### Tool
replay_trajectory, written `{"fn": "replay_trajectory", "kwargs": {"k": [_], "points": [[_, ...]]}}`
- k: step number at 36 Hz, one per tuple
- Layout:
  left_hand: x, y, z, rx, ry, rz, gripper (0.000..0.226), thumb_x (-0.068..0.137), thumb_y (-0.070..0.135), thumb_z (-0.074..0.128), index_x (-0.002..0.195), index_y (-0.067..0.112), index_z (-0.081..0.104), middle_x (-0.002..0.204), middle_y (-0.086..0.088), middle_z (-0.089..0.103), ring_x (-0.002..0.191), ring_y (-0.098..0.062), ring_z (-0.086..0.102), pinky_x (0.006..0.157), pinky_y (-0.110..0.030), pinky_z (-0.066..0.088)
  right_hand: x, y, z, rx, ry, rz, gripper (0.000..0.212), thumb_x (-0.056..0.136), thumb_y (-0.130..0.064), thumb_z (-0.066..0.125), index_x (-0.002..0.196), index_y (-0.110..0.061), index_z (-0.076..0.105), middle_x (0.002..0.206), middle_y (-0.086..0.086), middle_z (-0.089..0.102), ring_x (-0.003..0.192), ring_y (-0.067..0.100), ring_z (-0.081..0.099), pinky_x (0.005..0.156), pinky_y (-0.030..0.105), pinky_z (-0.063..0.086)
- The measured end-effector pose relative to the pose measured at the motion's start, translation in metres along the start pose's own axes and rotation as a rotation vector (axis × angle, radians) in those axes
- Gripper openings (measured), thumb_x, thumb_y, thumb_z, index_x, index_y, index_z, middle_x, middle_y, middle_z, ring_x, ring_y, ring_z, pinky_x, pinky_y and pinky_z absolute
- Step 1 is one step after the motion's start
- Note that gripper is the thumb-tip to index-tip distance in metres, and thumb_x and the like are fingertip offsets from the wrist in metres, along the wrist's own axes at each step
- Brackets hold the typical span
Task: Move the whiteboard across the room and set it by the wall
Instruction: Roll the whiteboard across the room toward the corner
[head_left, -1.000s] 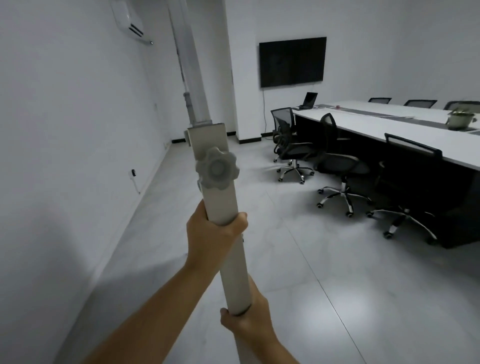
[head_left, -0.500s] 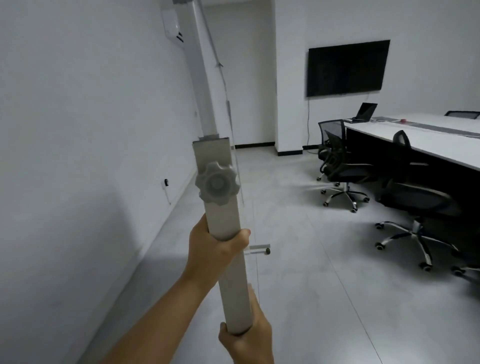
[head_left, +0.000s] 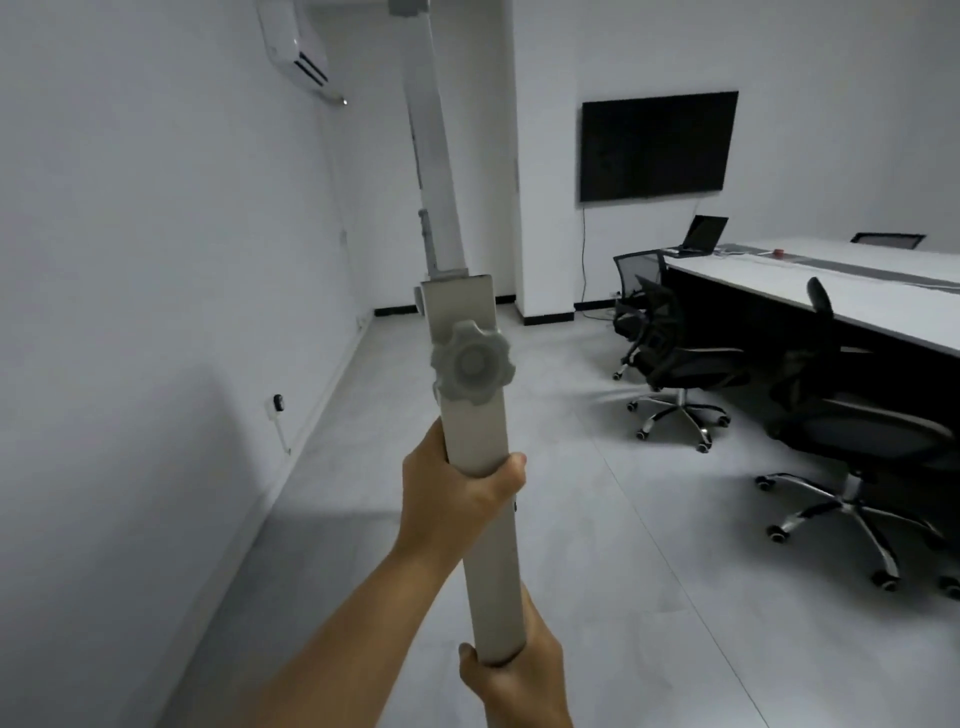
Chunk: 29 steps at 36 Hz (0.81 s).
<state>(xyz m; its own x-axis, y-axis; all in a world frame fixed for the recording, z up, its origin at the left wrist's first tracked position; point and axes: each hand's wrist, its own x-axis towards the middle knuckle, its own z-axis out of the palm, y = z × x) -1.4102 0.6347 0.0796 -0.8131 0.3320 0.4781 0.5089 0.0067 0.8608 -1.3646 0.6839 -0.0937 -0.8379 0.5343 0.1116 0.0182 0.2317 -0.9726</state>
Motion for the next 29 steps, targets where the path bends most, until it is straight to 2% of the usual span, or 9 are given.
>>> {"fn": "replay_trajectory", "kwargs": {"k": [2, 5, 7, 9, 14, 18, 22, 25, 29], "points": [[0.034, -0.022, -0.002, 0.013, 0.007, 0.008, 0.030, 0.064, 0.007, 0.071, 0.058, 0.022, 0.046, 0.043, 0.020, 0.057, 0.043, 0.000, 0.052, 0.039, -0.009, 0.040, 0.035, 0.000, 0.012, -0.008, 0.019, 0.009, 0.089, 0.049, -0.025, 0.064, 0.134, -0.024, 0.038, 0.106, -0.008, 0.066, 0.086, 0.008, 0.062, 0.071, 0.009, 0.051], [0.082, -0.047, -0.006, 0.011, -0.014, 0.000, 0.030, 0.065, 0.005, 0.071, 0.058, 0.020, 0.046, 0.043, 0.018, 0.057, 0.041, 0.000, 0.053, 0.039, -0.009, 0.040, 0.087, -0.005, 0.030, -0.014, 0.025, 0.024, 0.087, 0.052, -0.021, 0.064, 0.134, -0.025, 0.037, 0.106, -0.015, 0.062, 0.087, 0.006, 0.059, 0.064, -0.004, 0.041], [0.114, -0.063, -0.008, -0.002, -0.022, -0.011, 0.028, 0.066, 0.003, 0.069, 0.059, 0.018, 0.046, 0.042, 0.009, 0.056, 0.040, 0.000, 0.053, 0.038, -0.009, 0.039, 0.123, -0.005, 0.043, -0.020, 0.017, 0.025, 0.087, 0.052, -0.024, 0.064, 0.135, -0.028, 0.036, 0.106, -0.017, 0.061, 0.088, 0.005, 0.059, 0.067, -0.002, 0.042], [0.146, -0.082, -0.010, 0.008, -0.008, -0.025, 0.027, 0.066, 0.004, 0.070, 0.060, 0.017, 0.047, 0.050, 0.006, 0.052, 0.041, 0.000, 0.052, 0.038, -0.009, 0.039, 0.157, 0.000, 0.058, -0.015, 0.010, 0.012, 0.090, 0.050, -0.027, 0.064, 0.135, -0.030, 0.034, 0.108, -0.015, 0.063, 0.088, 0.006, 0.061, 0.071, 0.005, 0.047], [0.226, -0.126, -0.017, 0.019, 0.047, -0.079, 0.027, 0.066, 0.004, 0.070, 0.060, 0.020, 0.049, 0.056, 0.002, 0.051, 0.045, -0.003, 0.052, 0.038, -0.010, 0.039, 0.242, 0.006, 0.094, 0.026, 0.001, -0.012, 0.094, 0.050, -0.024, 0.066, 0.137, -0.023, 0.032, 0.118, -0.004, 0.061, 0.094, 0.015, 0.060, 0.074, 0.018, 0.054], [0.287, -0.161, -0.024, 0.033, 0.058, -0.081, 0.025, 0.068, 0.001, 0.068, 0.062, 0.015, 0.048, 0.058, 0.000, 0.049, 0.053, -0.012, 0.049, 0.038, -0.009, 0.039, 0.307, 0.008, 0.123, 0.027, -0.015, -0.010, 0.098, 0.052, -0.026, 0.070, 0.139, -0.023, 0.024, 0.111, -0.006, 0.055, 0.094, 0.016, 0.057, 0.071, 0.009, 0.050], [0.348, -0.198, -0.035, 0.040, 0.050, -0.095, 0.020, 0.067, 0.001, 0.068, 0.065, 0.010, 0.050, 0.059, -0.001, 0.051, 0.051, -0.009, 0.050, 0.039, -0.010, 0.039, 0.369, 0.007, 0.152, 0.032, -0.019, 0.013, 0.101, 0.053, -0.027, 0.073, 0.140, -0.022, 0.023, 0.110, -0.005, 0.052, 0.096, 0.015, 0.055, 0.082, 0.022, 0.053], [0.396, -0.230, -0.047, 0.044, 0.032, -0.084, 0.017, 0.068, 0.002, 0.068, 0.068, 0.007, 0.051, 0.061, -0.002, 0.052, 0.054, -0.012, 0.051, 0.041, -0.010, 0.041, 0.420, 0.007, 0.180, 0.015, -0.016, 0.024, 0.103, 0.055, -0.026, 0.077, 0.140, -0.022, 0.020, 0.112, -0.005, 0.053, 0.098, 0.016, 0.054, 0.086, 0.022, 0.050], [0.463, -0.272, -0.062, 0.048, 0.010, -0.056, 0.020, 0.068, 0.004, 0.068, 0.066, 0.011, 0.050, 0.059, 0.000, 0.050, 0.053, -0.011, 0.050, 0.040, -0.009, 0.039, 0.490, 0.003, 0.217, -0.005, 0.013, 0.017, 0.102, 0.056, -0.022, 0.079, 0.139, -0.020, 0.020, 0.106, -0.007, 0.052, 0.092, 0.012, 0.051, 0.079, 0.010, 0.043]]}}
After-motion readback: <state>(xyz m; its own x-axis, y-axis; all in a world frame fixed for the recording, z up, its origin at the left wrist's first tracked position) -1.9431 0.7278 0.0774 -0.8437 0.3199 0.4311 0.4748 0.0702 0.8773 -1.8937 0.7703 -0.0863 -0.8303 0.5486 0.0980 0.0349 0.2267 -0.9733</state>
